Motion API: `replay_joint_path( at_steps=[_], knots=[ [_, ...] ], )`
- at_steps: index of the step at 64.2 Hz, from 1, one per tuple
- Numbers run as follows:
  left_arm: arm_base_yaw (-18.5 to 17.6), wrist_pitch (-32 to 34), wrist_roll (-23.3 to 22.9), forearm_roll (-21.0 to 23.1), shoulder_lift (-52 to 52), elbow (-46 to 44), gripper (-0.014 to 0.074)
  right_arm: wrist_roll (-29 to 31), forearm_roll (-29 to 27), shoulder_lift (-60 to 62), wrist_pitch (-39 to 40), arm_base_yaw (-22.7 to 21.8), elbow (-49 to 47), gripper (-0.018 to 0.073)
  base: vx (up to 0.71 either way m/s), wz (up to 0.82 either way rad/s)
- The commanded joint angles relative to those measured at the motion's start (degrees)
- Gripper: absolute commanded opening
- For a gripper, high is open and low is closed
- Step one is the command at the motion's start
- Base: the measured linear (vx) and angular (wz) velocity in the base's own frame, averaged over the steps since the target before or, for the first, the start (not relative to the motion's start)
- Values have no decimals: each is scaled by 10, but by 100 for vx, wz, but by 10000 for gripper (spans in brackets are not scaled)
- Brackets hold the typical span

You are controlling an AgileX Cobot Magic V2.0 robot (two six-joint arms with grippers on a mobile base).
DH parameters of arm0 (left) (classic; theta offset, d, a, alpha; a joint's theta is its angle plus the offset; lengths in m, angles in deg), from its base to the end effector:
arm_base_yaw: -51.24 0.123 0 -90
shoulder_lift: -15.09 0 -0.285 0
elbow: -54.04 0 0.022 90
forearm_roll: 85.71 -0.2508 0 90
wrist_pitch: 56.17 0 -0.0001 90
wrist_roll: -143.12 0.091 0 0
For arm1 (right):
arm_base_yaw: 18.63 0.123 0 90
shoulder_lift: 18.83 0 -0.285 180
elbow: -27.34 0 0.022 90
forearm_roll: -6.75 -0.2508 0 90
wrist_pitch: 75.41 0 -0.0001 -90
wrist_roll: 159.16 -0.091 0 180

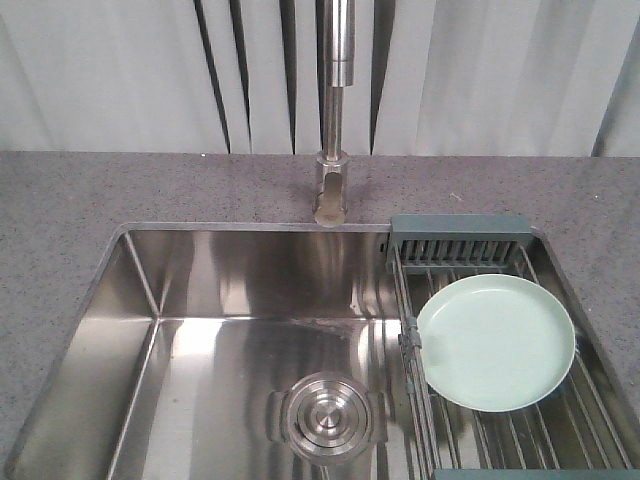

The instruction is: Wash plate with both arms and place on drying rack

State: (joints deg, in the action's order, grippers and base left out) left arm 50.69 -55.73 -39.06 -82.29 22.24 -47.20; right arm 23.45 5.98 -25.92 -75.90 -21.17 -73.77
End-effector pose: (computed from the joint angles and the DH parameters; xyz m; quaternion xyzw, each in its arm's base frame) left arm 0.0565 -0.0005 0.2054 -0.0301 0.6779 -0.0392 0.7334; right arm 0.0566 -0.0025 0.2032 0.0041 0.6850 -0.0278 0.7280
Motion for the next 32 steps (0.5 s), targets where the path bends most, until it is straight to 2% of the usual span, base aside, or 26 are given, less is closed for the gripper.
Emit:
replay_joint_path(
  at_steps=[1, 32],
  knots=[
    [-4, 44, -5, 6, -9, -15, -6, 6, 3, 2, 44, -2, 0, -8, 0, 0],
    [-4, 44, -5, 6, -9, -15, -6, 6, 3, 2, 44, -2, 0, -8, 0, 0]
  ],
)
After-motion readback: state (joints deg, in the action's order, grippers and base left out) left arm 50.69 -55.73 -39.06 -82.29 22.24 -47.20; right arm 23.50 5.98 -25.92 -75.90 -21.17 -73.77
